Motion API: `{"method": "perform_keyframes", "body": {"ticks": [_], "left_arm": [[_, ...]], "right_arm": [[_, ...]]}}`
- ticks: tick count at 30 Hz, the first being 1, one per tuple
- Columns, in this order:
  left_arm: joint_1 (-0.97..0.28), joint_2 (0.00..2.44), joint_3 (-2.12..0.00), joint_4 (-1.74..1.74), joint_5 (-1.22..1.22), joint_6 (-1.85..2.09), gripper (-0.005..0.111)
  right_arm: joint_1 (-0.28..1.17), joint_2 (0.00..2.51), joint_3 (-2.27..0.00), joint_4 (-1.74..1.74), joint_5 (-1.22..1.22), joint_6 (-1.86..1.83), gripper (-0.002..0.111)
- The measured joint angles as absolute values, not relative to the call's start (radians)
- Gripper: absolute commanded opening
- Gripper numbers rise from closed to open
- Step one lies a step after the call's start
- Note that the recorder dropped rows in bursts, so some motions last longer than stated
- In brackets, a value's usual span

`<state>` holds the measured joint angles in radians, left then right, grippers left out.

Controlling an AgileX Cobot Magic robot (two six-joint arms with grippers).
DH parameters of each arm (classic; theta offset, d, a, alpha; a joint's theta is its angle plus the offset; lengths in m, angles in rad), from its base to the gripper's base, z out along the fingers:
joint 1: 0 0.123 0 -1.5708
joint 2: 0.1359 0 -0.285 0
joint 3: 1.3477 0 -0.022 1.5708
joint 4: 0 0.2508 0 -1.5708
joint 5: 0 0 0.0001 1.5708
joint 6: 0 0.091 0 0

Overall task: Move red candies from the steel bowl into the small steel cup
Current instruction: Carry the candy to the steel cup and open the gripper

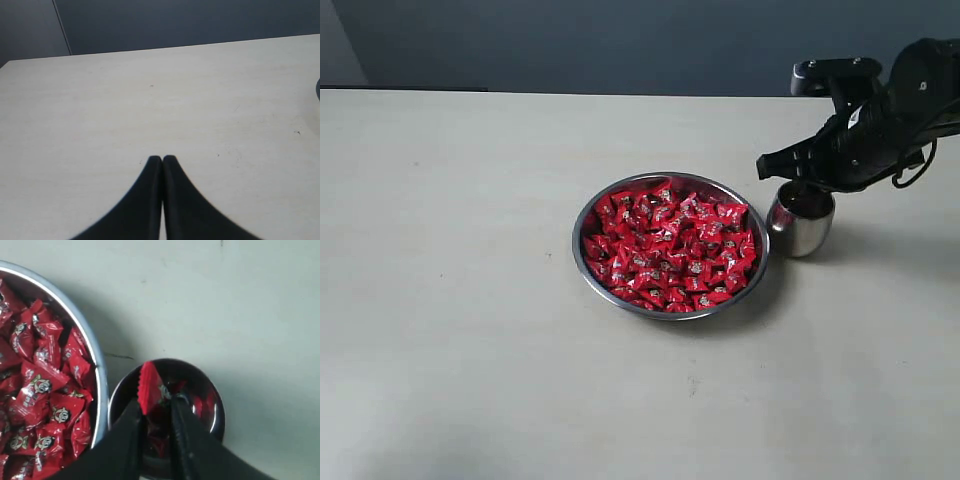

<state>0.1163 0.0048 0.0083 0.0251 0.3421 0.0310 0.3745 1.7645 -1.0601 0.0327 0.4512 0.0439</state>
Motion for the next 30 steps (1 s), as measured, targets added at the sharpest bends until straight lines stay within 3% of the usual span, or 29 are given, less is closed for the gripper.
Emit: {"method": "perform_keyframes", "body": {"ticks": [11, 13, 16, 18, 19, 22, 27, 30], "left_arm": [[0.116, 0.005, 0.008, 0.025, 0.342, 0.031, 0.000], [0.116, 0.005, 0.008, 0.025, 0.342, 0.031, 0.000], [0.116, 0.005, 0.008, 0.025, 0.342, 0.031, 0.000], [0.116, 0.005, 0.008, 0.025, 0.342, 0.031, 0.000], [0.116, 0.005, 0.008, 0.025, 0.342, 0.031, 0.000], [0.116, 0.005, 0.008, 0.025, 0.342, 0.031, 0.000], [0.116, 0.005, 0.008, 0.025, 0.342, 0.031, 0.000], [0.116, 0.005, 0.008, 0.025, 0.342, 0.031, 0.000]], "right_arm": [[0.374, 1.765, -1.060, 0.033, 0.448, 0.035, 0.002], [0.374, 1.765, -1.060, 0.033, 0.448, 0.035, 0.012], [0.374, 1.765, -1.060, 0.033, 0.448, 0.035, 0.040], [0.374, 1.765, -1.060, 0.031, 0.448, 0.035, 0.052], [0.374, 1.765, -1.060, 0.028, 0.450, 0.035, 0.053], [0.374, 1.762, -1.060, 0.021, 0.462, 0.033, 0.050], [0.374, 1.732, -1.060, 0.019, 0.472, 0.033, 0.031], [0.376, 1.702, -1.060, 0.025, 0.472, 0.031, 0.026]]}}
